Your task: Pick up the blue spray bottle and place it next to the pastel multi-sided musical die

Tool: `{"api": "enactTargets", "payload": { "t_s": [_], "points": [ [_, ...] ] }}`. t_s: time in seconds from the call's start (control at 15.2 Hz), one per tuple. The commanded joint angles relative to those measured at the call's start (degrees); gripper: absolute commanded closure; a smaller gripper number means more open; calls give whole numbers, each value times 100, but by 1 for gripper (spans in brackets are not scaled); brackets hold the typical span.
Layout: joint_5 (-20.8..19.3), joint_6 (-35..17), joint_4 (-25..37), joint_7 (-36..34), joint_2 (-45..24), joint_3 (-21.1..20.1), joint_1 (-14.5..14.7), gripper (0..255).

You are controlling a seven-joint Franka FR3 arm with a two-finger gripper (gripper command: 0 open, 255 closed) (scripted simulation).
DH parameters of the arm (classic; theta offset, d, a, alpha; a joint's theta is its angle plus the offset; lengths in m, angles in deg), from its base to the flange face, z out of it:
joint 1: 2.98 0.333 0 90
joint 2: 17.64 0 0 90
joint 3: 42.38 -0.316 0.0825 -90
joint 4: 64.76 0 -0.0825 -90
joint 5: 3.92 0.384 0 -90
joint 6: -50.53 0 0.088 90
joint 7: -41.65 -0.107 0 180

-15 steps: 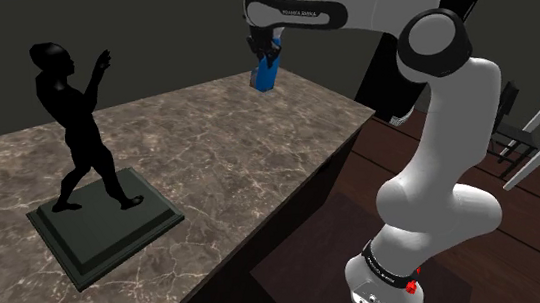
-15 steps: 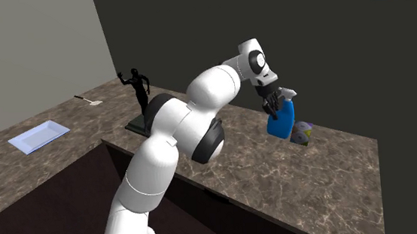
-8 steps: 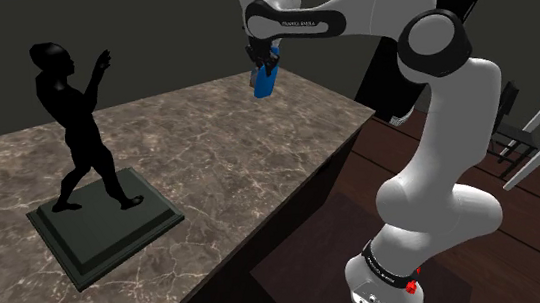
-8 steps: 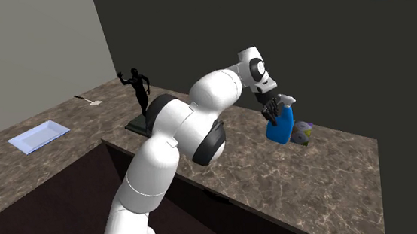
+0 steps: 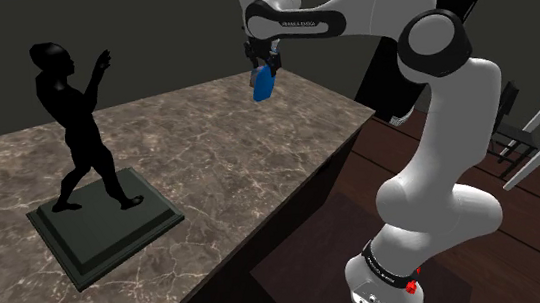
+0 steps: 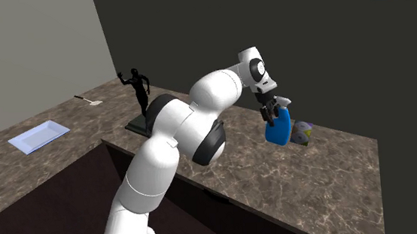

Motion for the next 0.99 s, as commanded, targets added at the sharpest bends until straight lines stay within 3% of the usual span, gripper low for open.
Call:
{"api": "enactTargets", "payload": {
  "t_s": [0.0, 0.13, 0.4, 0.92],
  "points": [
    [0, 0, 0, 0, 0, 0, 0, 0],
    [0, 0, 0, 0, 0, 0, 0, 0],
    [123, 573, 510, 132, 112, -90, 277, 0],
    [123, 572, 510, 132, 111, -89, 277, 0]
  ]
}}
